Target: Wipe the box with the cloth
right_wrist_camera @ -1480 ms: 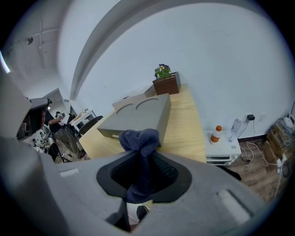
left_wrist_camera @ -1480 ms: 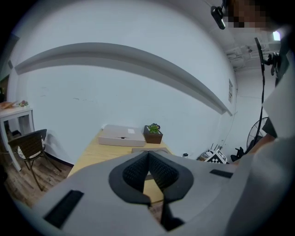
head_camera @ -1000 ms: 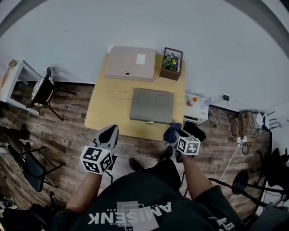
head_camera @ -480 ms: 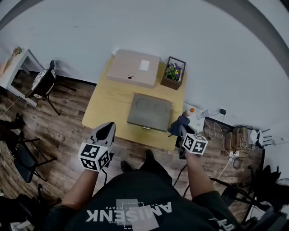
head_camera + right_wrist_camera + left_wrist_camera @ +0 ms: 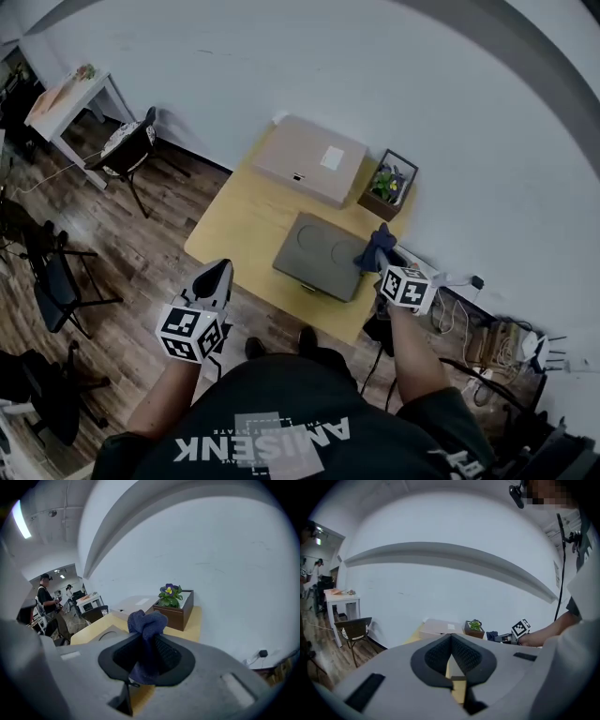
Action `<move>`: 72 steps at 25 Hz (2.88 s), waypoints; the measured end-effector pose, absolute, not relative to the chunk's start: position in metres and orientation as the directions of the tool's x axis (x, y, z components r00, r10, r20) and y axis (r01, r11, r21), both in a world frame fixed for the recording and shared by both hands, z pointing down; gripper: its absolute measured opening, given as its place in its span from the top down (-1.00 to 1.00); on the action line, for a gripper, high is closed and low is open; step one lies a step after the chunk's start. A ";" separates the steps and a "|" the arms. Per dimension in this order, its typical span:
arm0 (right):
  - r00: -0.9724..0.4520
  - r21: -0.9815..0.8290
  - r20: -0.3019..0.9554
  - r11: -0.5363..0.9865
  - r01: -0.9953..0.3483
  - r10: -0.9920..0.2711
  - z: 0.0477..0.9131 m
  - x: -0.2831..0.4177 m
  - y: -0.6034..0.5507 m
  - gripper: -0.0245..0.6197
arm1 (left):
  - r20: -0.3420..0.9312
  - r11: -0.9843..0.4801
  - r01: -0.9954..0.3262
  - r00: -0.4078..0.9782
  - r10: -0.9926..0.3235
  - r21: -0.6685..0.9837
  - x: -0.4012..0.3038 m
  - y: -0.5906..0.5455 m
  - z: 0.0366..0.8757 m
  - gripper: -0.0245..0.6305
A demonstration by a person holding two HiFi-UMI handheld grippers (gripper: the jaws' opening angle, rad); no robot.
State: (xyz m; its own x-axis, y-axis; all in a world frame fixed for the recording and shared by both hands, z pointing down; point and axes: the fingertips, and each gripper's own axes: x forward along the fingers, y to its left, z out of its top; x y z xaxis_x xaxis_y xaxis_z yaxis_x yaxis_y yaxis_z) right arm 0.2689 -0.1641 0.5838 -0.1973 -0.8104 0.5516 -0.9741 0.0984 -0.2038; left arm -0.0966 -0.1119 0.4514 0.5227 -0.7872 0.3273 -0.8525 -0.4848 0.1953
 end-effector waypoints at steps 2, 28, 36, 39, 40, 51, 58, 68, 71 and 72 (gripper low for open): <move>-0.217 -0.193 0.560 0.128 -0.973 -0.799 0.588 0.271 -0.181 0.68 | 0.326 -0.458 -0.869 0.495 -0.806 0.188 -0.096 -0.114 0.446 0.92; -0.256 -0.001 0.718 0.367 -0.930 -0.647 0.651 0.231 -0.169 0.69 | 0.377 -0.399 -0.904 0.426 -0.822 0.153 -0.107 -0.089 0.455 0.92; -0.286 -0.004 0.738 0.420 -0.908 -0.611 0.652 0.206 -0.129 0.69 | 0.367 -0.459 -0.870 0.493 -0.789 0.181 -0.096 -0.088 0.458 0.92; -0.295 -0.017 0.748 0.427 -0.904 -0.595 0.653 0.196 -0.112 0.68 | 0.360 -0.485 -0.854 0.520 -0.775 0.190 -0.091 -0.088 0.458 0.92; -0.298 -0.019 0.751 0.432 -0.902 -0.589 0.653 0.192 -0.106 0.68 | 0.356 -0.494 -0.848 0.529 -0.770 0.191 -0.089 -0.089 0.458 0.92; -0.312 -0.035 0.792 0.471 -0.881 -0.525 0.655 0.164 -0.060 0.68 | 0.336 -0.569 -0.794 0.606 -0.721 0.212 -0.071 -0.095 0.459 0.92; -0.313 -0.023 0.746 0.447 -0.894 -0.588 0.623 0.171 -0.073 0.69 | 0.333 -0.577 -0.788 0.615 -0.715 0.215 -0.065 -0.103 0.459 0.92; -0.354 -0.040 0.671 0.445 -0.895 -0.652 0.586 0.204 -0.184 0.68 | 0.344 -0.475 -0.858 0.514 -0.786 0.196 -0.074 -0.105 0.455 0.92; -0.370 -0.047 0.685 0.469 -0.882 -0.628 0.598 0.204 -0.209 0.68 | 0.352 -0.427 -0.886 0.464 -0.813 0.181 -0.080 -0.105 0.454 0.92; -0.373 -0.050 0.692 0.475 -0.879 -0.618 0.604 0.203 -0.216 0.68 | 0.356 -0.407 -0.896 0.444 -0.822 0.178 -0.083 -0.103 0.454 0.92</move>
